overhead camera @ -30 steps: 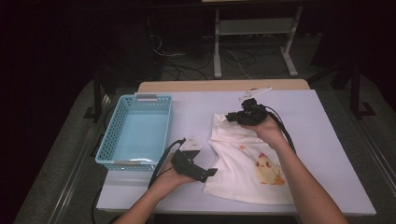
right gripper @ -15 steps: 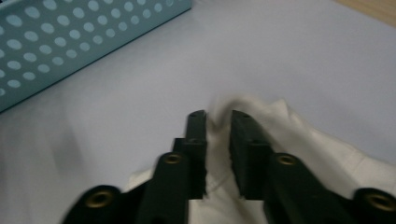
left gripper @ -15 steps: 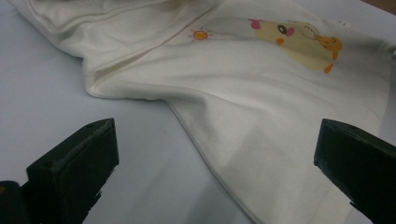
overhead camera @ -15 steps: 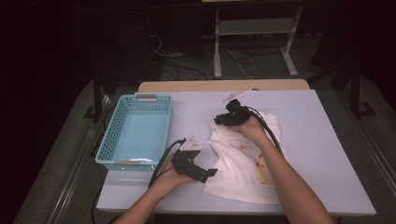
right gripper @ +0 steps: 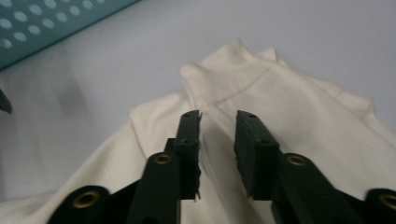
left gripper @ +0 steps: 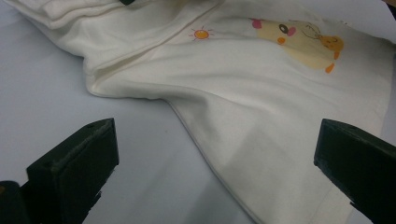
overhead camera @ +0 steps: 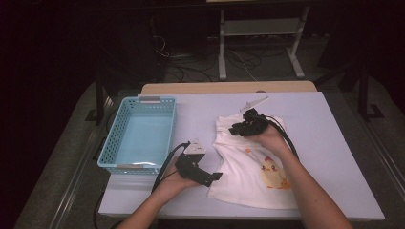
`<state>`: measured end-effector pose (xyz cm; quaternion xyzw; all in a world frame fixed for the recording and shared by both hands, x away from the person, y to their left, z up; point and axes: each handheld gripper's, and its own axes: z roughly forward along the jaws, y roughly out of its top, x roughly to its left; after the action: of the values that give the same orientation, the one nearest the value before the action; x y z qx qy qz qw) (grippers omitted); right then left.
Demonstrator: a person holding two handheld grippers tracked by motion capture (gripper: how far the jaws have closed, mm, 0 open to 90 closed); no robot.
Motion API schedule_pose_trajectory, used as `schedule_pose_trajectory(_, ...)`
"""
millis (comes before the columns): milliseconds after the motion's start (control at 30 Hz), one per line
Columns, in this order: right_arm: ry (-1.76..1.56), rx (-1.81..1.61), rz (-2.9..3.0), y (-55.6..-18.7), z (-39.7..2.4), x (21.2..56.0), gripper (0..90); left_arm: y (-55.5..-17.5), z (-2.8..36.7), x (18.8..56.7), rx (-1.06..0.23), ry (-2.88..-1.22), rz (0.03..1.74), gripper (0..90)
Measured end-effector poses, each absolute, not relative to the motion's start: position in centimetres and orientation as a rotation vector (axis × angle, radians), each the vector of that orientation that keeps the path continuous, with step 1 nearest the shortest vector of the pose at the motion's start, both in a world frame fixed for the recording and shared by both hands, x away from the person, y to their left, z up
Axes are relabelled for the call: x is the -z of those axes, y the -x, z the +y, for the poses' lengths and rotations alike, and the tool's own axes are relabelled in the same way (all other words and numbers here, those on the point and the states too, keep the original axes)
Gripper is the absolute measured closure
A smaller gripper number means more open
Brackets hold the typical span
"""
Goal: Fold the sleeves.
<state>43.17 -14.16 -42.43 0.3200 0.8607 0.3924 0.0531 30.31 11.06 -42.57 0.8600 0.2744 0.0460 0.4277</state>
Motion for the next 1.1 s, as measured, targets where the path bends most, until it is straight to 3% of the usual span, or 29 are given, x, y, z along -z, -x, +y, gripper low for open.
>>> schedule_pose_trajectory(133,-0.985,-1.186,2.633,-43.1,-14.4,42.9,86.5,-30.3,11.1,42.6,-0.115,-2.148,0.686,0.0)
schedule_pose_trajectory(433,-0.906,-1.244,2.657,-41.4,-14.9,40.6,86.6,-30.3,11.2,42.5,-0.117,-2.142,0.691,0.0)
schedule_pose_trajectory(700,-0.904,-1.132,2.714,-41.1,-13.9,43.1,84.2,-30.3,11.1,42.6,-0.118,-2.158,0.687,0.0)
schedule_pose_trajectory(900,-0.898,-1.190,2.660,-40.7,-14.5,42.0,61.3,-30.4,11.2,42.7,-0.127,-2.158,0.693,0.0)
schedule_pose_trajectory(1100,-0.937,-1.243,2.556,-40.1,-17.5,40.2,45.2,-30.6,11.1,42.9,-0.129,-2.161,0.699,0.0)
